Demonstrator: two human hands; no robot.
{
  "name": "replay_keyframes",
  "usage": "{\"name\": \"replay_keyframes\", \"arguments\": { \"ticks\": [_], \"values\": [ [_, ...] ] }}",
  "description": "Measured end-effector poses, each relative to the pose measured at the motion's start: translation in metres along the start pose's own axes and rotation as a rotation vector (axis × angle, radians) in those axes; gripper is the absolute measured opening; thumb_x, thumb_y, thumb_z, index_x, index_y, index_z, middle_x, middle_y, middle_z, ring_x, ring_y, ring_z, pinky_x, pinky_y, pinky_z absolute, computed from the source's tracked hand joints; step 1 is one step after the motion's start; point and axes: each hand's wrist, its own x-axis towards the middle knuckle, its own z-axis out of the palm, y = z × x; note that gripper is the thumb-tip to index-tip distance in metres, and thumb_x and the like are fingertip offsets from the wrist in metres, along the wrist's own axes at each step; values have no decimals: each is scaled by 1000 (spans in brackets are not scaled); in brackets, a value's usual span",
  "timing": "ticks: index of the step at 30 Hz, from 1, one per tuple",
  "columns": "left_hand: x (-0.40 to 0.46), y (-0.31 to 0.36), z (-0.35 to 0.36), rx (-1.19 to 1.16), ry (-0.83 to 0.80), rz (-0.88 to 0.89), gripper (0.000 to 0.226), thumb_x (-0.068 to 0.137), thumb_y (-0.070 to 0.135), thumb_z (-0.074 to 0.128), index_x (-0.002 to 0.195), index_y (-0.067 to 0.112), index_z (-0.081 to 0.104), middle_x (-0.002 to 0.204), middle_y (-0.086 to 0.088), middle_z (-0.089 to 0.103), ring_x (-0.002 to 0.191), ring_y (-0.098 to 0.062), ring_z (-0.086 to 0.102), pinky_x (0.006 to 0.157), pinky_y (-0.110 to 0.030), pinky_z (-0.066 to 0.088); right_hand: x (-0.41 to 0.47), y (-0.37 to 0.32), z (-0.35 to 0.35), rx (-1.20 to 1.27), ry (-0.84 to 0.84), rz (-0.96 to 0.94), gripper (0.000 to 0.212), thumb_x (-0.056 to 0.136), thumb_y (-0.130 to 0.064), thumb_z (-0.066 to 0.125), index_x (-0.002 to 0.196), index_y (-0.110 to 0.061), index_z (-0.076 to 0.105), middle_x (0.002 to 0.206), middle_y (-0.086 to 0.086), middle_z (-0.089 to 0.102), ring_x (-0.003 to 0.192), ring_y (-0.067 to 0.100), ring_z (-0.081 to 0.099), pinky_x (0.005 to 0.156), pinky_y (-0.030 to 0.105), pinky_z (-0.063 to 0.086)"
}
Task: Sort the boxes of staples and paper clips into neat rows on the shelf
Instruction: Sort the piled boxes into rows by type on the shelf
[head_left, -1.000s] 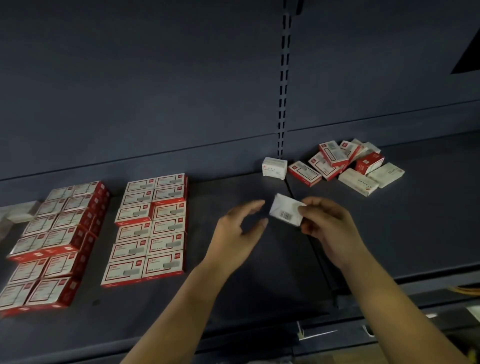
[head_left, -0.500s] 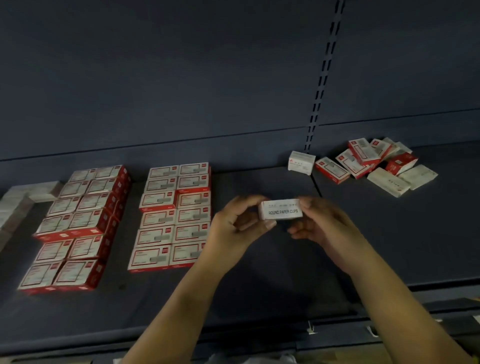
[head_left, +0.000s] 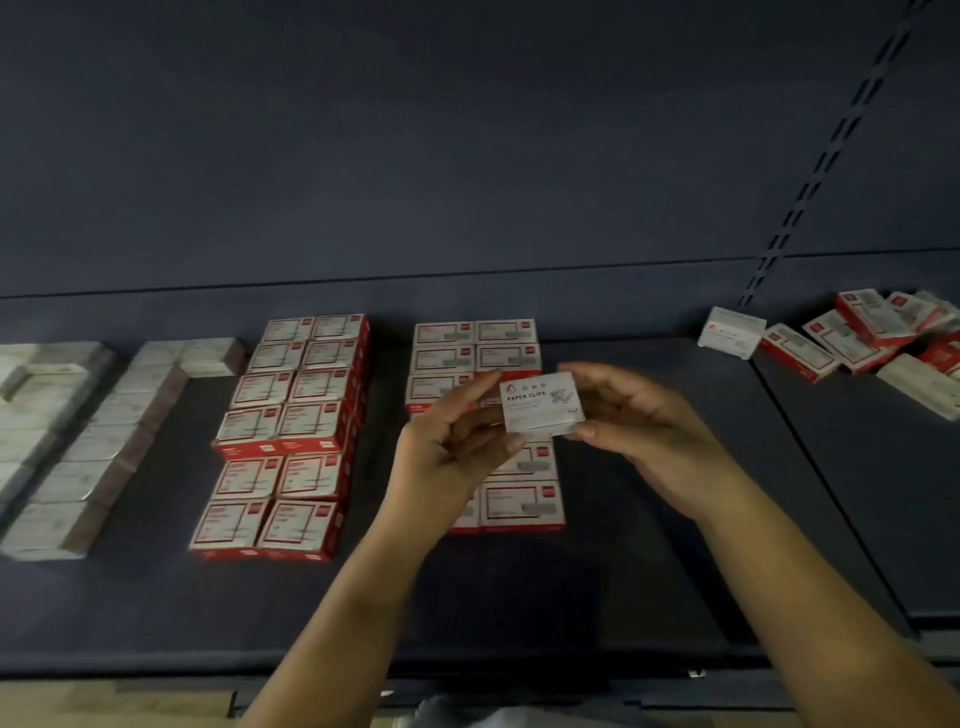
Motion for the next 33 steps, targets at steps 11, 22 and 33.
{"name": "replay_keyframes", "arguments": {
  "ticks": [11, 22, 33],
  "values": [
    [-3, -10, -47, 403, 4, 104, 48, 76, 8, 73, 116, 26, 55, 113, 6, 61, 106, -7, 60, 88, -31, 53, 20, 2, 50, -513, 98, 47, 51, 71, -16, 77, 106, -46, 53, 104, -22, 63, 102, -9, 55, 88, 15, 43],
    [-30, 14, -120, 827, 79, 252, 49, 75, 8, 74, 121, 11, 58, 118, 0, 56, 110, -14, 52, 88, -21, 44, 46, 3, 123, -847, 0, -237, 58, 71, -15, 79, 124, -17, 55, 114, -15, 49, 111, 0, 45, 89, 3, 31],
    [-75, 20, -260, 983, 371, 77, 51, 77, 11, 75, 124, 10, 58, 123, -5, 59, 115, -15, 48, 96, -25, 36, 83, 18, 232, -935, -80, -423, 57, 81, -15, 70, 133, -11, 48, 129, 2, 52, 120, 2, 34, 101, 17, 25]
  ]
}}
